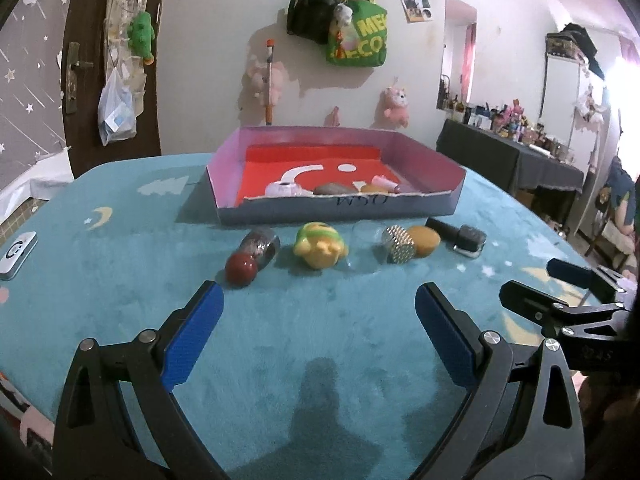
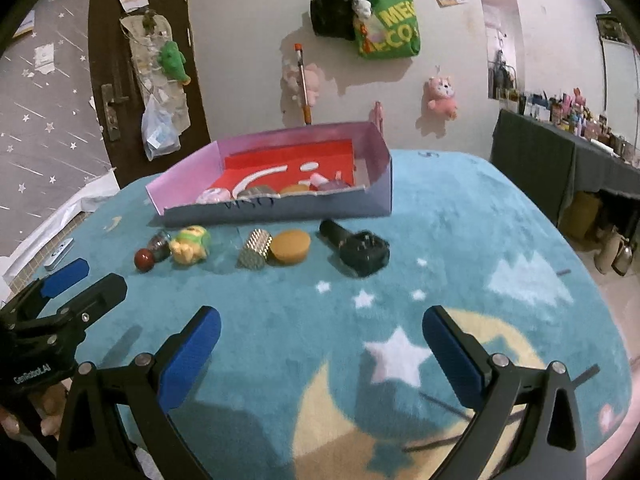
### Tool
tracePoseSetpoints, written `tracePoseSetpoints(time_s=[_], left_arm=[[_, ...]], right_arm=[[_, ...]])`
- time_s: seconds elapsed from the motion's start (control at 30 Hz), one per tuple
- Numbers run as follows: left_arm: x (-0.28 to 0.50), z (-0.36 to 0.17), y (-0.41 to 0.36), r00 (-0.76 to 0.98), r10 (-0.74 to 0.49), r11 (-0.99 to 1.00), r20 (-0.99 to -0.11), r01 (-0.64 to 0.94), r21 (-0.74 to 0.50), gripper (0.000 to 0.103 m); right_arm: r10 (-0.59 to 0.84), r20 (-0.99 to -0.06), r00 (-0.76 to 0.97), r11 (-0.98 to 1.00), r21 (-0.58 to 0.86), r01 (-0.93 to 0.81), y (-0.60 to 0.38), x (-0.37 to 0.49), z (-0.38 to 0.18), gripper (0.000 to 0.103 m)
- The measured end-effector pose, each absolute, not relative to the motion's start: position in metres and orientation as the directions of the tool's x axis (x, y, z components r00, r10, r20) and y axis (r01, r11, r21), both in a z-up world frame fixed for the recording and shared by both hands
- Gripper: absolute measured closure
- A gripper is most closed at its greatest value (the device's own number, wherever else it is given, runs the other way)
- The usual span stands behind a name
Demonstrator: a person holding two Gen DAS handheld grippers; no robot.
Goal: Organize rigid objects
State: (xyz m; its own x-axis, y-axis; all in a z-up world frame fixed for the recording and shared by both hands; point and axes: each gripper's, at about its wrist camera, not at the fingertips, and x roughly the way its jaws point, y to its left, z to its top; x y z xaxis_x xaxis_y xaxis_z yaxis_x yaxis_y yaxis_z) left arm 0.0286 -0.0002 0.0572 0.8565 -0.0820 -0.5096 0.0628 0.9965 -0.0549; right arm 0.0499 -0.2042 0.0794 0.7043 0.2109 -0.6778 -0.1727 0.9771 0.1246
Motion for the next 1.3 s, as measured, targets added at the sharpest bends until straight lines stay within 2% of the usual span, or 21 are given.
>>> tracePoseSetpoints(time_s=[0.1,0.47,1.3], left_arm=[[0.029,0.050,0.000,0.851,-0.075,0.997,-0.519,0.054,-0.056,0.005],[0.026,0.030,0.004,0.830,-0.055,0.998,-0.556,0.035,-0.045,0.005],[0.028,0.033,0.006,0.830,-0.043,0.999,-0.556,0.028,-0.035,0.005]], right_arm=[[0.182,-0.684,0.706,0.982,0.084,-0.171,-0.201,0.047,0.073,0.000],[0.181,-0.698,0.693,0.982,0.086,-0.169,-0.200,0.041,0.058,0.000],[0.188,-0.719,0.669,0.981,0.099,-0.169,-0.198,0.040,0.049,0.000]])
